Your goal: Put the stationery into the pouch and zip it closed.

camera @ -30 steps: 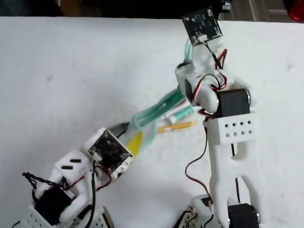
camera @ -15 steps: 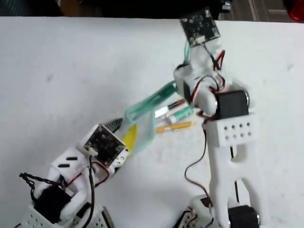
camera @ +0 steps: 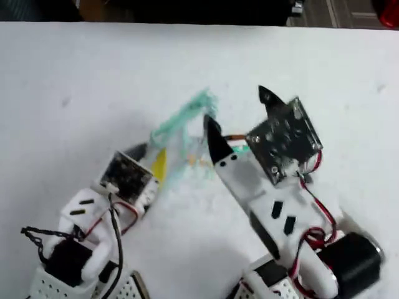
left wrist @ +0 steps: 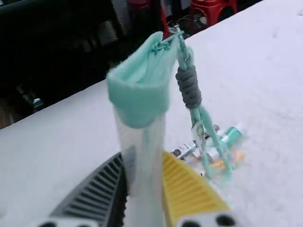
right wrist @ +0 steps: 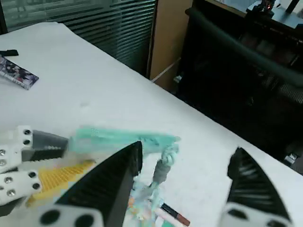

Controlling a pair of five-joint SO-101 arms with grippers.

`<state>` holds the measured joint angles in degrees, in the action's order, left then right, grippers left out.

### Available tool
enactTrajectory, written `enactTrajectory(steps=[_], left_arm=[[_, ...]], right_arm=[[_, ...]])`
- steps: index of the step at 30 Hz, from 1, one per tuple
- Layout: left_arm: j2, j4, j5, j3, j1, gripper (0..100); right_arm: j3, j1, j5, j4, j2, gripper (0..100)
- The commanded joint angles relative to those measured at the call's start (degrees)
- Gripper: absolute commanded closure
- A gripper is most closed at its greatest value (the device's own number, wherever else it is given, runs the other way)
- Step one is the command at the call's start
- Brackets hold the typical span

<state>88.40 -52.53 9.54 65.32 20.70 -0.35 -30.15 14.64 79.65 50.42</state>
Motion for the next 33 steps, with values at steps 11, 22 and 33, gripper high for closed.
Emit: enactTrajectory(steps=[11,22,33], left_arm=[[0.7,20.3,-14.0,10.0,-14.2,98],[0.7,18.1,-14.0,10.9,-14.5,98],[0.7,17.6,-14.1,12.0,-14.6,98]], right_arm=[[-0.8,5.1,0.3,-1.0,-15.2,80.3],[1.0,7.0,0.4,-1.0,-24.1,82.8],[2.6,22.2,1.1,1.2,-37.3,82.9]])
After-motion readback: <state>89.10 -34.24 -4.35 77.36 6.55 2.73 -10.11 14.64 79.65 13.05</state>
